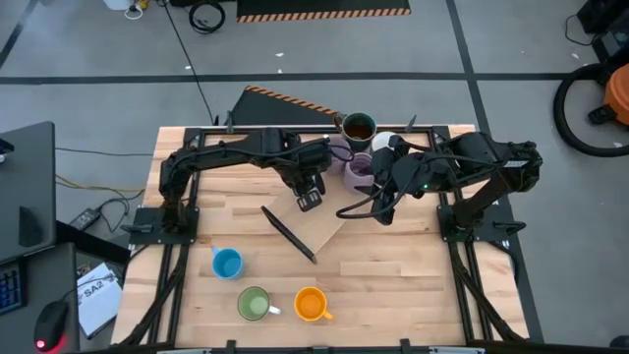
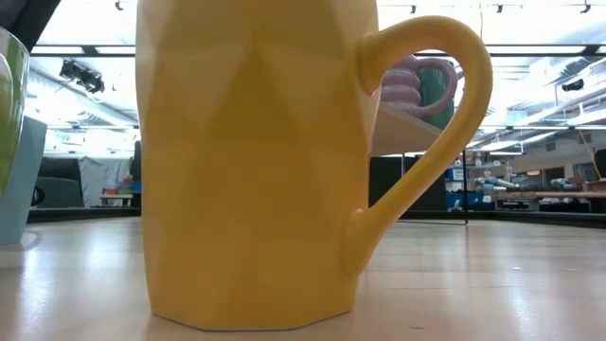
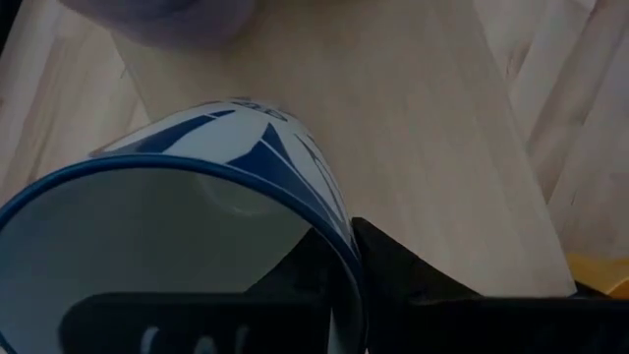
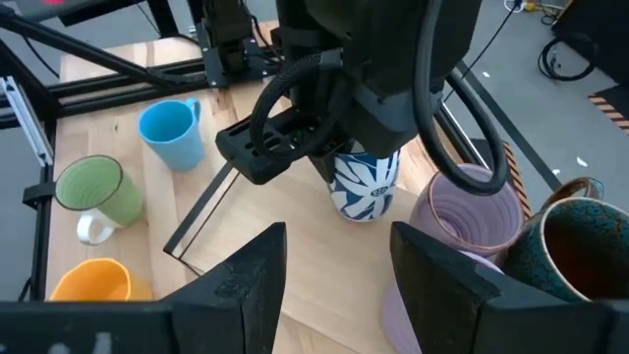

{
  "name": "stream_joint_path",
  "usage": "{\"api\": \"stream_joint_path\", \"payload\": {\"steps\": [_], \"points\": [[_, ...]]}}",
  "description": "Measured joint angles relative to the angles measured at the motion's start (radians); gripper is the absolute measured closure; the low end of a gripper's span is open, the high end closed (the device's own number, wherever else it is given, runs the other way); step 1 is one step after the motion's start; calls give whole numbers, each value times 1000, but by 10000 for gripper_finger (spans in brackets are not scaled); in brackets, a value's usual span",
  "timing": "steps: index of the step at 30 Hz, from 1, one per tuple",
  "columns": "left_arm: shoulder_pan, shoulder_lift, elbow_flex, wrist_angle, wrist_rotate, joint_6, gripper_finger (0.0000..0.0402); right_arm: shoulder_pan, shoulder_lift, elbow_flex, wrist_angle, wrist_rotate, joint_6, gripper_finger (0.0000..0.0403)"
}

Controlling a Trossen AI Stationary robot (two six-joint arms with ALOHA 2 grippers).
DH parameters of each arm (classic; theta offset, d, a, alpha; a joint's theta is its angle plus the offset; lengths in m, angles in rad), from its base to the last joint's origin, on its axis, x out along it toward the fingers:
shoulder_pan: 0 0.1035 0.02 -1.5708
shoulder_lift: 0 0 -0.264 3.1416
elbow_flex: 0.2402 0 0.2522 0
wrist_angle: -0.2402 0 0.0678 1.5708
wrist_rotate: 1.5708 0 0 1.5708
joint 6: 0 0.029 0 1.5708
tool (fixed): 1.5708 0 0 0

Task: Place coffee mugs
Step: Put the white blue patterned mug on the shelf

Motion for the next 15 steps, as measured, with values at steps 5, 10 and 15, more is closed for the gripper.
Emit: {"api": "stream_joint_path", "payload": {"steps": [5,10,15], "points": [[0,1,0,10,-1,10,359,0,0,0,1,0,17,214],[1,5,-2,19,-15,7,335,0,0,0,1,0,22,214],[1,5,-2,23,-20,7,312,0,0,0,2,14,22,214]]}}
